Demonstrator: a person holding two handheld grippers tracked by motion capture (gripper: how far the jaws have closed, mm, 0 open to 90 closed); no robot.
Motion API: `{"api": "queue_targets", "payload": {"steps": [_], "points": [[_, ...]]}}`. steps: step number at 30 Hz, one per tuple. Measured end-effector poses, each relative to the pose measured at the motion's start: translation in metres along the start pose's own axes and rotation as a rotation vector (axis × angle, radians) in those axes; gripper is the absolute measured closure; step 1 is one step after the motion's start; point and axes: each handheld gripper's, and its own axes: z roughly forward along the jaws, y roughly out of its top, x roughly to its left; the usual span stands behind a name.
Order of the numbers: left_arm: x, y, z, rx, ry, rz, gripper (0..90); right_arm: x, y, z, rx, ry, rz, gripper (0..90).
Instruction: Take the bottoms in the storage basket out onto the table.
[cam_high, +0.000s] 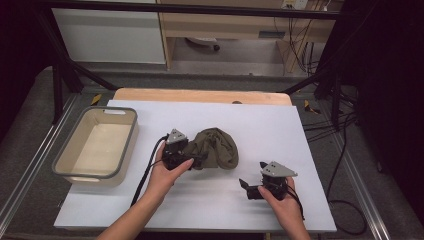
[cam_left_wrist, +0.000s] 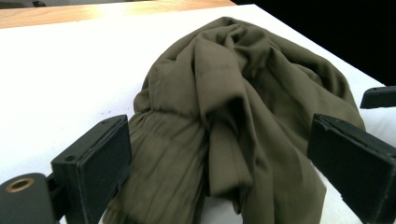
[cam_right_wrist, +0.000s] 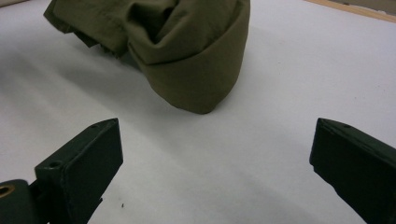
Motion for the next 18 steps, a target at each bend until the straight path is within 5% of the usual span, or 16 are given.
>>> {"api": "queue_targets", "payload": {"steps": [18], "points": [[0.000, 0.004, -0.012, -0.028, 0.007, 0.009, 7.4, 0.000, 0.000, 0.000, 0.004, 0.003, -0.001, 3.1]]}}
